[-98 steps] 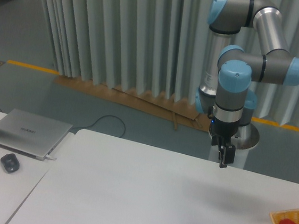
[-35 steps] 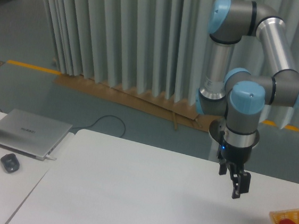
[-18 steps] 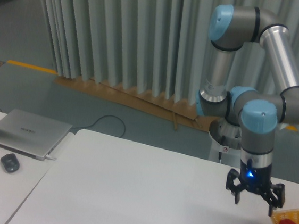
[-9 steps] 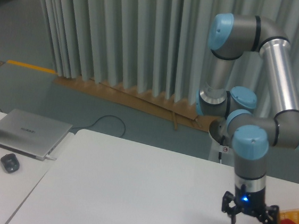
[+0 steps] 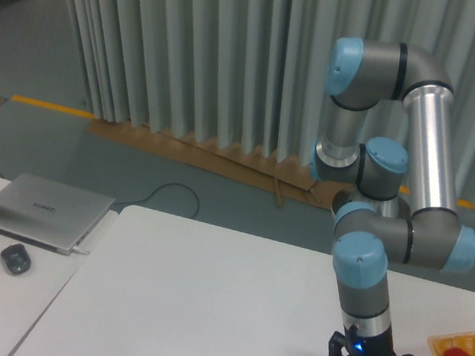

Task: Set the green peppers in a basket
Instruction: 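Lower the gripper around the green pepper and close on it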

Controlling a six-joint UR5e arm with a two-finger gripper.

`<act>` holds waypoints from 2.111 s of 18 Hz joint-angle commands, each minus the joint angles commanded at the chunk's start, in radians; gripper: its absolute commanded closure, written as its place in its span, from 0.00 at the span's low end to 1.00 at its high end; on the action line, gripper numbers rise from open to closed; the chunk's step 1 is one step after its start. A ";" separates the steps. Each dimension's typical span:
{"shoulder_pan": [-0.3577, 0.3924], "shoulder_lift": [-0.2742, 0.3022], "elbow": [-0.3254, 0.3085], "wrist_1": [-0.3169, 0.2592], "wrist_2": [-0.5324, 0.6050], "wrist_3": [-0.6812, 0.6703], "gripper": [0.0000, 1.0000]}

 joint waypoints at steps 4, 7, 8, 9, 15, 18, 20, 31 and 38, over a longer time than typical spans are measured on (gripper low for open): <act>0.003 0.012 0.000 0.006 -0.003 -0.071 0.00; 0.006 0.009 0.006 0.011 -0.003 -0.132 0.00; 0.008 0.009 0.006 0.014 -0.003 -0.161 0.00; 0.008 0.009 0.002 0.015 -0.003 -0.181 0.00; -0.047 -0.014 -0.028 0.020 0.000 -0.290 0.00; -0.070 -0.005 -0.020 0.018 -0.003 -0.307 0.00; -0.074 -0.012 -0.015 0.018 -0.002 -0.309 0.00; -0.026 -0.058 0.003 0.031 -0.003 -0.174 0.00; -0.018 -0.075 -0.021 0.057 -0.002 -0.181 0.00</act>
